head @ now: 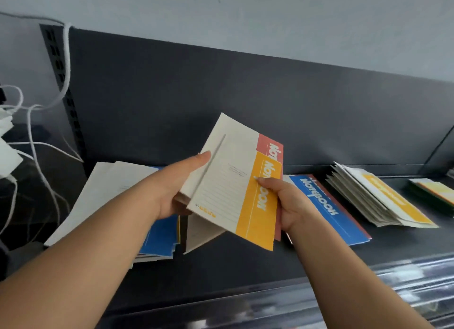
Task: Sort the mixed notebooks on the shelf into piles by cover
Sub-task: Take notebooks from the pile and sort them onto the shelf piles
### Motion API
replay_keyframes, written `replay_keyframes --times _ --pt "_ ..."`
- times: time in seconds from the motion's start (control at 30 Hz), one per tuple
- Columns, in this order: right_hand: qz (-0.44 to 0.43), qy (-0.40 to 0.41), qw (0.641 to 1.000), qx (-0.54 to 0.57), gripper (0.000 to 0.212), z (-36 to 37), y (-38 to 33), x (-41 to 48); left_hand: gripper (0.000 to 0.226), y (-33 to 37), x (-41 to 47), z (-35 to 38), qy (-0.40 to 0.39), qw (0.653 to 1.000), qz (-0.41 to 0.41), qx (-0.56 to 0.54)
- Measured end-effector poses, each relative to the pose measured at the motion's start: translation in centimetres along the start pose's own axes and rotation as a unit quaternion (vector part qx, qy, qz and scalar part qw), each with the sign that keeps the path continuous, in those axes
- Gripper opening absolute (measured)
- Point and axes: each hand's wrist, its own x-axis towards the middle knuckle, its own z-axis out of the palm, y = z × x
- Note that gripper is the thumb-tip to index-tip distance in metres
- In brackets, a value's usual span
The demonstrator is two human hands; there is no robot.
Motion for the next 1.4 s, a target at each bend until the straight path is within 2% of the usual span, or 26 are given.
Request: replay_keyframes --times 0.13,0.17,0.27,0.37,0.5,0.6,0.7,0.83,0.9,0.97,1.1,1.23,1.4 --pt "0.016 0.037 0.999 -0.033 0.026 -2.2 0.2 1.7 0.100 -1.9 1.3 1.5 0.031 0.998 -0.050 0.022" --pt "0.023 0.038 0.998 -0.042 0.024 -2.8 0.1 2.0 0.102 -2.1 1.3 2.2 0.047 0.997 -0.052 0.037" --pt "0.018 0.029 0.997 -0.066 0.016 -4.7 -0.1 2.8 0.085 -2.7 1.6 4.5 0.105 0.989 -0.052 0.095" --pt "-0.012 0.009 0.997 -0.080 0.018 -5.7 -0.6 3.4 0.084 -3.0 1.4 5.5 0.149 0.981 -0.046 0.113" --pt "-0.048 -0.029 0.996 -0.073 0.029 -6.7 -1.7 3.2 0.088 -3.8 1.1 5.6 0.168 0.984 -0.010 0.066" --pt "-0.062 -0.046 0.996 -0.051 0.034 -7.5 -3.1 2.2 0.098 -3.3 0.8 6.3 0.131 0.991 0.005 -0.012" --pt "-0.060 -0.053 0.996 -0.045 0.031 -8.3 -4.0 0.8 0.075 -1.8 0.1 7.5 0.057 0.996 0.000 -0.069" --pt "-0.044 -0.056 0.996 -0.052 0.025 -9.8 -4.5 -0.8 0.048 -0.7 -0.5 10.2 -0.059 0.985 -0.018 -0.161" --pt "-0.048 -0.046 0.996 -0.066 0.026 -11.4 -4.7 -1.4 0.042 -0.6 -0.4 12.4 -0.095 0.980 -0.026 -0.170" --pt "-0.060 -0.027 0.995 -0.081 0.035 -13.7 -5.1 -2.1 0.045 -0.7 0.0 14.7 -0.120 0.980 -0.031 -0.156" --pt "-0.122 0.036 0.984 -0.121 0.028 -19.5 -6.7 -4.0 0.052 -1.2 1.2 20.5 -0.142 0.979 -0.019 -0.142" --pt "-0.148 0.120 0.964 -0.186 0.054 -25.8 -8.3 -6.2 0.038 -1.4 2.1 27.8 -0.131 0.978 -0.009 -0.162" --pt "-0.177 0.134 0.952 -0.209 0.051 -32.7 -9.8 -8.9 0.026 -0.7 2.7 35.6 -0.126 0.977 0.000 -0.175"
